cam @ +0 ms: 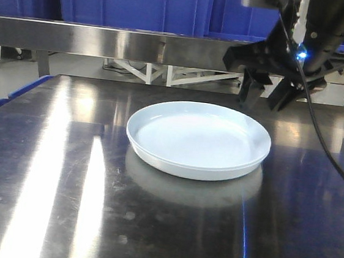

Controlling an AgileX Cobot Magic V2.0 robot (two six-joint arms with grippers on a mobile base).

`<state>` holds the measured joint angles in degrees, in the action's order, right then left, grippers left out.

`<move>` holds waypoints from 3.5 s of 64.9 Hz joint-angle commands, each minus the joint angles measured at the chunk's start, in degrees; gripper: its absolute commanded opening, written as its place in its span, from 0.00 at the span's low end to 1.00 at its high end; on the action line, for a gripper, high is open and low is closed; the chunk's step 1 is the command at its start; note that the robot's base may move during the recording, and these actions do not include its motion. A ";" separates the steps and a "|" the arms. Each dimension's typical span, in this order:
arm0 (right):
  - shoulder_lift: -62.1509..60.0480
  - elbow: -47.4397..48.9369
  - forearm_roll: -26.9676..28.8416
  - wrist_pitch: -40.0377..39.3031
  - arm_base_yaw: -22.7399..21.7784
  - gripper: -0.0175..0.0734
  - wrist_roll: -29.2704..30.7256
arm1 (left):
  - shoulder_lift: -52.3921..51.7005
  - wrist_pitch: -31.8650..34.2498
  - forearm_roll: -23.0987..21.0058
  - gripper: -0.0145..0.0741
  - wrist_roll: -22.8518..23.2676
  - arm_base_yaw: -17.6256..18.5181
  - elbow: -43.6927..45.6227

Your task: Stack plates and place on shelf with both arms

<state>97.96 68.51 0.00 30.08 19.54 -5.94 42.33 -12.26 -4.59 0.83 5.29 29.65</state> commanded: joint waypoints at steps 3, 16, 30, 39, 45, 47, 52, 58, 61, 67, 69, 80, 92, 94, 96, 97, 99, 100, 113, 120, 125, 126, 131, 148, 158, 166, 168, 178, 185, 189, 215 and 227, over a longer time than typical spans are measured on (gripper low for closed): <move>-1.16 1.85 0.00 -2.11 0.00 0.66 0.31 | -0.26 4.77 -0.04 0.27 0.51 -0.17 1.68; 1.37 1.85 0.00 -1.77 0.00 0.66 0.31 | -0.26 4.77 -0.04 0.27 0.51 -0.17 1.68; 3.12 1.85 0.00 -1.59 0.00 0.66 0.31 | -0.26 4.77 -0.04 0.27 0.51 -0.17 1.68; 4.00 1.85 0.00 -1.45 0.00 0.64 0.31 | -0.26 4.77 -0.04 0.27 0.51 -0.17 1.68; 4.06 1.85 0.00 -1.57 0.00 0.46 0.31 | -0.26 4.77 -0.04 0.27 0.51 -0.17 1.68; 4.06 1.85 0.00 -1.59 0.00 0.40 0.31 | -0.26 4.77 -0.04 0.27 0.51 -0.17 1.68; 3.70 2.26 0.00 -1.64 0.00 0.24 0.31 | -0.26 4.77 -0.04 0.27 0.51 -0.17 1.68; 2.74 3.09 -0.43 -2.09 0.00 0.27 0.31 | -0.26 4.77 -0.04 0.27 0.51 -0.17 1.68; 1.72 3.60 -0.61 -2.63 0.00 0.25 0.31 | -0.26 4.77 -0.04 0.27 0.51 -0.17 1.68; -1.07 4.37 -0.73 -4.48 0.00 0.25 0.31 | -0.26 4.77 -0.04 0.27 0.51 -0.17 1.68; -2.10 4.45 -0.79 -5.24 0.00 0.25 0.31 | -0.26 4.77 -0.04 0.27 0.51 -0.17 1.68; -8.45 4.45 -1.64 -7.83 -0.32 0.25 0.31 | -0.26 4.77 -0.04 0.27 0.51 -0.17 1.68; -15.82 3.80 -3.77 -6.47 -1.26 0.25 0.31 | -0.26 4.77 -0.04 0.27 0.51 -0.17 1.68; -17.45 3.24 -3.77 -6.47 -1.78 0.25 0.31 | -0.26 4.77 -0.04 0.27 0.51 -0.17 1.68; -18.82 2.66 -3.77 -6.47 -2.29 0.25 0.31 | -0.26 4.77 -0.04 0.27 0.51 -0.17 1.68; -19.90 2.32 -3.77 -6.52 -2.71 0.25 0.31 | -0.26 4.77 -0.04 0.27 0.51 -0.17 1.68; -20.97 1.58 -3.77 -6.59 -3.16 0.25 0.31 | -0.26 4.77 -0.04 0.27 0.51 -0.17 1.68; -21.68 1.16 -3.77 -6.64 -3.47 0.25 0.31 | -0.26 4.77 -0.04 0.27 0.51 -0.17 1.68; -33.19 -7.12 -3.77 -7.06 -9.01 0.25 0.31 | -0.26 4.77 -0.04 0.27 0.51 -0.17 1.68; -39.95 -12.85 -3.77 -7.06 -11.52 0.25 0.31 | -0.26 4.77 -0.04 0.27 0.51 -0.17 1.68; -44.29 -16.81 -3.77 -7.06 -12.52 0.25 0.31 | -0.26 4.77 -0.04 0.27 0.51 -0.17 1.68; -45.59 -17.49 -3.77 -7.01 -12.73 0.25 0.31 | -0.26 4.77 -0.04 0.27 0.51 -0.17 1.68; -49.90 -20.80 -3.77 -7.01 -12.88 0.25 0.31 | -0.26 4.77 -0.04 0.27 0.51 -0.17 1.68; -62.74 -29.81 -3.64 -7.11 -12.88 0.25 0.31 | -0.26 4.77 -0.04 0.27 0.51 -0.17 1.68; -66.12 -32.15 -3.64 -7.24 -12.88 0.25 0.31 | -0.26 4.77 -0.04 0.27 0.51 -0.17 1.68; -66.57 -32.21 -3.59 -7.24 -12.88 0.25 0.31 | -0.26 4.77 -0.04 0.27 0.51 -0.17 1.68; -66.57 -32.21 -3.59 -7.24 -12.88 0.25 0.31 | -0.26 4.77 -0.04 0.27 0.51 -0.17 1.68; -66.56 -32.21 -3.59 -6.19 -12.88 0.25 0.31 | -0.26 4.77 -0.04 0.27 0.51 -0.17 1.68; -66.56 -32.21 -3.59 -4.90 -12.88 0.25 0.31 | -0.26 4.77 -0.04 0.27 0.51 -0.17 1.68; -66.56 -32.21 -3.59 -4.51 -12.88 0.25 0.31 | -0.26 4.77 -0.04 0.27 0.51 -0.17 1.68; -66.56 -32.21 -3.59 -4.20 -12.88 0.25 0.31 | -0.26 4.57 -0.04 0.27 0.51 -0.17 1.68; -66.56 -32.21 -3.59 -4.20 -12.88 0.25 0.31 | -0.26 4.57 -0.04 0.27 0.51 -0.17 1.68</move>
<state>31.39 34.53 -3.40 30.93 7.02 -5.83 42.33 -12.26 -4.59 0.83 5.29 29.65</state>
